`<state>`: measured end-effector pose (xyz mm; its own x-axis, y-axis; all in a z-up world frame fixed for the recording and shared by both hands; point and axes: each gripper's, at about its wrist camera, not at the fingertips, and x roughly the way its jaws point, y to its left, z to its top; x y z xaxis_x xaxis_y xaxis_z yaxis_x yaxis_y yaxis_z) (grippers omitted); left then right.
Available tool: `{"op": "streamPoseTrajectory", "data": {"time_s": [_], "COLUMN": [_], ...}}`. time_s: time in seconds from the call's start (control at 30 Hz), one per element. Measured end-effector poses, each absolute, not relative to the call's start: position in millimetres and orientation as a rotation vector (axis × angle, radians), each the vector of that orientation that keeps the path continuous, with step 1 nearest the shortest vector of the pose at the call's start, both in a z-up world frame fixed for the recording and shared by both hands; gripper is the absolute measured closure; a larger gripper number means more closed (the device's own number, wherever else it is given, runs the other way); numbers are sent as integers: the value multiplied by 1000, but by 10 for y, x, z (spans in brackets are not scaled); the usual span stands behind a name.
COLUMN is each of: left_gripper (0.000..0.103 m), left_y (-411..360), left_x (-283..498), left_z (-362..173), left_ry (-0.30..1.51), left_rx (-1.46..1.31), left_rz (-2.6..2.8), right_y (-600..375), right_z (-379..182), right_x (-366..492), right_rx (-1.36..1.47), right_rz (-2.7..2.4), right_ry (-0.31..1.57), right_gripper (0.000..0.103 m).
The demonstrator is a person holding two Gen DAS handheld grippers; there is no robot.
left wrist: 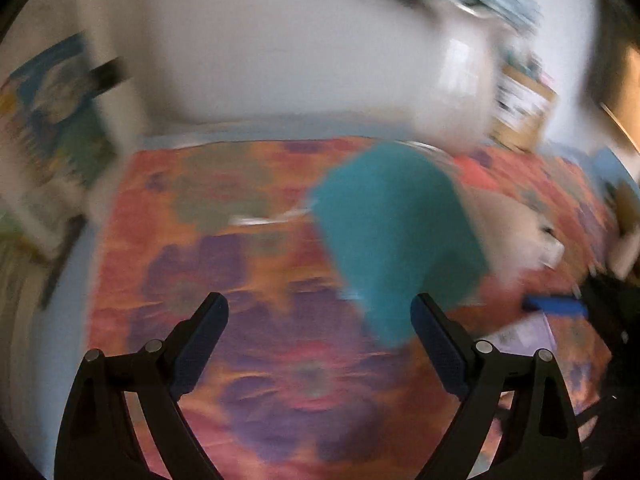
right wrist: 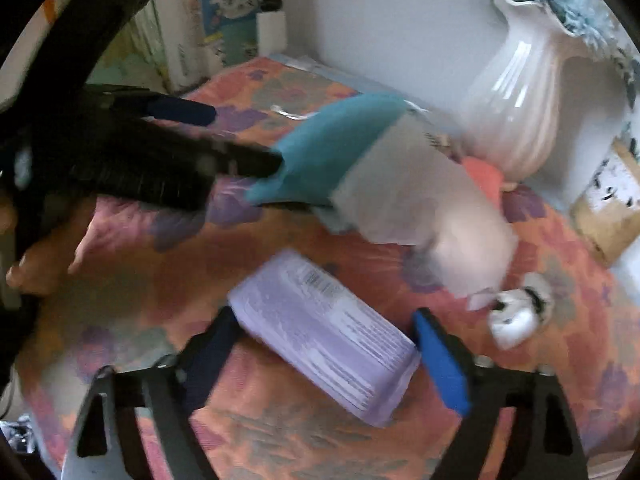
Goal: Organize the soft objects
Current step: 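Grasp the teal mask with the left tool while the right tool grasps the lavender wipes pack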
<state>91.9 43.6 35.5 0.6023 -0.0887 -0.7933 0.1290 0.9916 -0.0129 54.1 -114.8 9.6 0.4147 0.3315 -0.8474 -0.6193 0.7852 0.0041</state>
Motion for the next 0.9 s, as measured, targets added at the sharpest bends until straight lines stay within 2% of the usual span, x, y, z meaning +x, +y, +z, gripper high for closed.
{"op": "streamPoseTrajectory", "data": {"time_s": [0.07,0.13,0.17,0.33,0.37,0.43,0.47,0.67,0.73,0.77,0.8,0.87,0.9], "left_gripper": [11,11,11,10,10,10,10,10,12,12,17,34,53], "left_y": [658,789,819,527,426,342,304,251,190,127,96,48,39], "left_x": [914,906,891,1043,1146,1296,1395,1785,1823,1814,1797,1747,1722], "left_z": [356,365,391,502,509,513,499,305,236,229,241,263,273], "left_ry": [926,933,930,936,948,967,980,1038,1074,1070,1058,1032,1024], "left_rx": [7,-20,-45,-103,-125,-172,-216,-461,-459,-422,-400,-376,-396], "left_rz": [-76,-52,-72,-157,-183,-234,-245,-297,-289,-271,-259,-256,-277], "right_y": [-1146,-1146,-1122,-1014,-1017,-995,-1004,-907,-904,-934,-933,-927,-886], "right_z": [115,136,127,110,110,98,86,67,67,85,96,118,113], "right_x": [470,367,314,161,168,223,253,271,262,228,198,145,139], "right_rx": [-306,-265,-261,-322,-317,-316,-318,-312,-309,-308,-307,-294,-294], "right_rz": [639,682,688,661,660,623,610,622,617,610,603,618,619], "right_ry": [969,974,971,939,943,957,961,958,955,953,945,930,924], "right_gripper": [49,57,58,56,44,29,28,27,28,32,36,58,62]}}
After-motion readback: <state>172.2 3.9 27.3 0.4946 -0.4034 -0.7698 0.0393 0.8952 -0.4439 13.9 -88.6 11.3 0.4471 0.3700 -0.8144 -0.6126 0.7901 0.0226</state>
